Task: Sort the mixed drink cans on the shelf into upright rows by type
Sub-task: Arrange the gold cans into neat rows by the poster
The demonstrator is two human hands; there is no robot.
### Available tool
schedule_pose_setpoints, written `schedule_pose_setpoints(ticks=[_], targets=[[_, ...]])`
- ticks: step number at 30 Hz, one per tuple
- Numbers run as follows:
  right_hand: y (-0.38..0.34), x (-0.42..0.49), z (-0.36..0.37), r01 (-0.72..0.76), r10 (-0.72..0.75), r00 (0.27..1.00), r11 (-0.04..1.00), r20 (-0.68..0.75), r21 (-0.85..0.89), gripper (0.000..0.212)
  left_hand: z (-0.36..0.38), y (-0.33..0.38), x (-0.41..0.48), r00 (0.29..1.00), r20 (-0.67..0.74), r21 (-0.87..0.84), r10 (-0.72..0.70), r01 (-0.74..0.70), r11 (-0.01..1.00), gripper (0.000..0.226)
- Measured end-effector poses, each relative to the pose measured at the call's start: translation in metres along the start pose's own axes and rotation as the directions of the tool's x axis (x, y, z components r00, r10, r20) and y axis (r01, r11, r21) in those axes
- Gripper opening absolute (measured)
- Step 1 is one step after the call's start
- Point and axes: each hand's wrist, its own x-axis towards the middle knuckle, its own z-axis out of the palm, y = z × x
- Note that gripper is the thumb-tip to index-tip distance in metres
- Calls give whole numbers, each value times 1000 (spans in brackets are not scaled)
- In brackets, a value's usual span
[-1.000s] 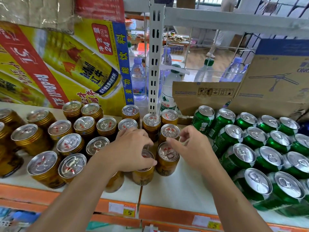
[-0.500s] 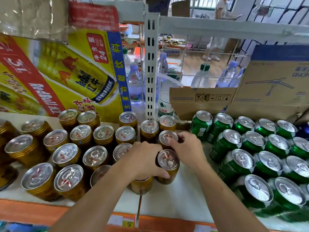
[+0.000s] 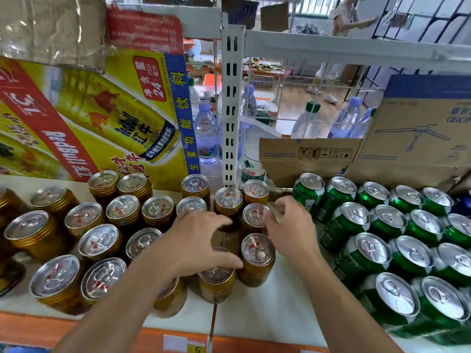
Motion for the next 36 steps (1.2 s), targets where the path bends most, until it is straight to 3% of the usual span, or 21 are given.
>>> schedule_pose_setpoints(ticks=[3, 7, 13, 18, 22, 28, 32, 36], targets=[[-19, 4, -1, 176, -176, 984, 982, 0, -62, 34, -9, -21, -6, 996, -76, 77, -49, 55, 995, 73], [-48, 20, 12, 359, -341, 929, 926, 143, -121, 39, -13, -36, 0, 992, -77, 80, -101, 107, 991, 68], [-72, 43, 27, 426, -305, 883, 841, 357, -334, 54, -8, -45, 4, 998, -42, 59, -51, 53, 997, 76], [-75, 53, 32, 383, -280, 906, 863, 318, -330, 61, -4, -56, 1, 998, -69, 2, 2, -2, 1000, 76], [-83, 56, 34, 394, -284, 911, 809, 298, -436, 62, 3, -65, 1, 992, -118, -71, 38, -47, 996, 76], [-92, 67, 30, 437, -248, 827, 848, 504, -300, 55, 15, -72, -3, 972, -226, -117, 68, -97, 988, 86], [-95, 67, 29, 431, -247, 861, 818, 444, -381, 62, 15, -73, -2, 970, -234, -114, 66, -95, 989, 86], [-97, 67, 33, 469, -270, 866, 733, 422, -493, 52, 16, -73, -3, 967, -246, -108, 74, -103, 989, 85]])
